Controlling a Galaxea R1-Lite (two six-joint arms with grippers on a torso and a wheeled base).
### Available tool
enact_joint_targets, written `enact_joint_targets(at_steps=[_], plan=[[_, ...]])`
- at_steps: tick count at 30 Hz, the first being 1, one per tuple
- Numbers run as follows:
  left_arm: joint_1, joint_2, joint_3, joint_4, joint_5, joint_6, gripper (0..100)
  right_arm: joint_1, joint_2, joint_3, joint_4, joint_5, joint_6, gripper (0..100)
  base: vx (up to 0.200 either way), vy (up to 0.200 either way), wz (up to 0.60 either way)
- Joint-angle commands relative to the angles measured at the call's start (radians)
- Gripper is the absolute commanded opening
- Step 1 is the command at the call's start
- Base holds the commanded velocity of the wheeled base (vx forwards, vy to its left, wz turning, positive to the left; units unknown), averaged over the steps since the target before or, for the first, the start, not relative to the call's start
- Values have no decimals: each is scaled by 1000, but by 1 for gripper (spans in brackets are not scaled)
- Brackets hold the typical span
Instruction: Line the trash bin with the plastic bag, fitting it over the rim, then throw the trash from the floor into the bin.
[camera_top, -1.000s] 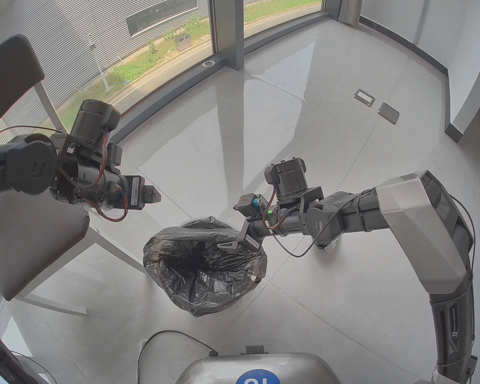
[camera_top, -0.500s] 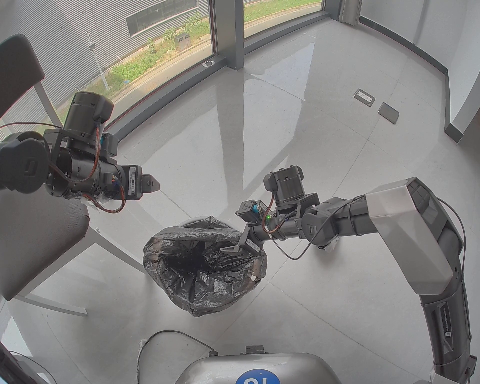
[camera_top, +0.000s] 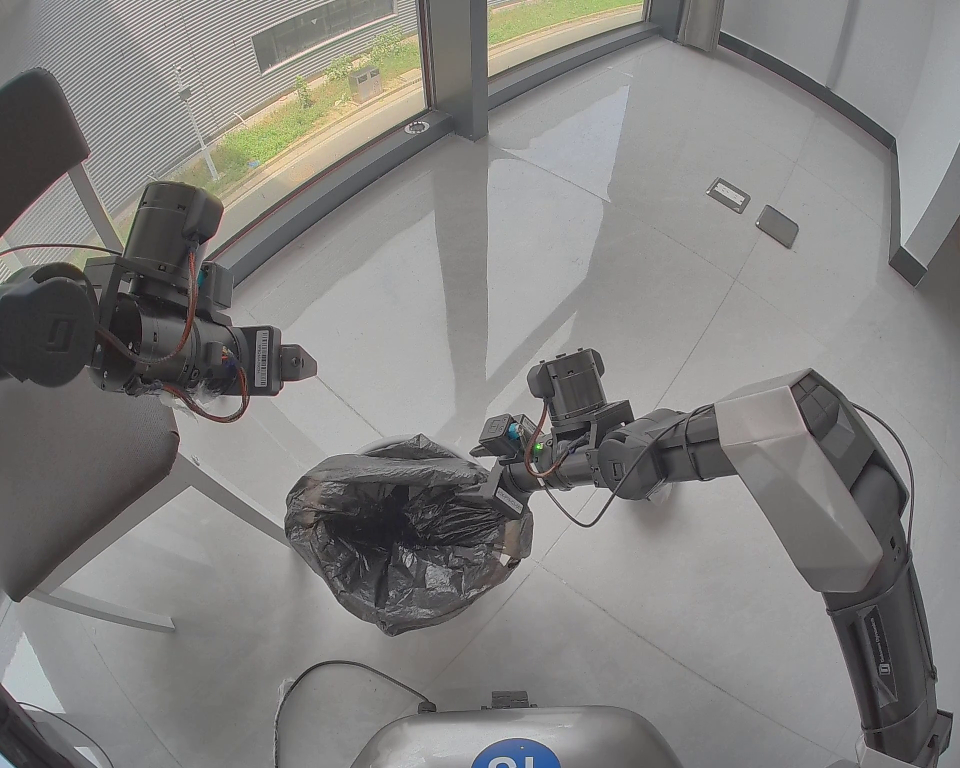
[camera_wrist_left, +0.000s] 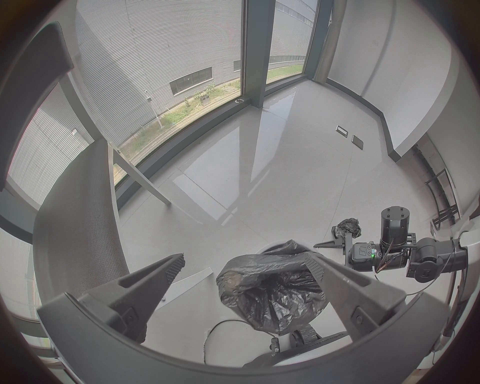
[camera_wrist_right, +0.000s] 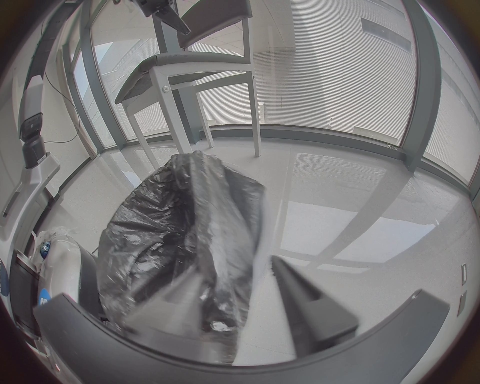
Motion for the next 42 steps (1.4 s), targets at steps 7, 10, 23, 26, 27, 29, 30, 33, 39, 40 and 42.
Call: enact_joint_targets(at_steps=[7,10,23,26,27,29,30,33,39,40,42], plan=[[7,-5,11,0,0,-4,100,-1,5,-54,2,1,6,0,0,0,0],[10,-6,12,0,0,-3,100,1,0,-67,3,2,6,0,0,0,0],[14,-41,54,0,3,-3,100,-10,0,-127,14,-1,49,0,0,0,0],[13,-48,58,0,3,-1,100,-17,-1,-139,14,-1,50,0,0,0,0],[13,-48,60,0,3,-1,100,-22,-1,-148,14,-1,50,0,0,0,0],[13,-49,60,0,3,-1,100,-27,-1,-148,14,-1,52,0,0,0,0],[13,-49,60,0,3,-1,100,-28,-1,-148,16,-1,52,0,0,0,0],[13,-49,58,0,3,-1,100,-28,-1,-148,19,-1,52,0,0,0,0],[13,-58,63,0,3,-1,100,-27,0,-148,22,-1,52,100,0,0,0],[13,-58,63,0,3,-3,100,-27,0,-148,22,-1,52,100,0,0,0],[13,-58,63,0,3,-3,100,-25,0,-148,22,-2,52,100,0,0,0]])
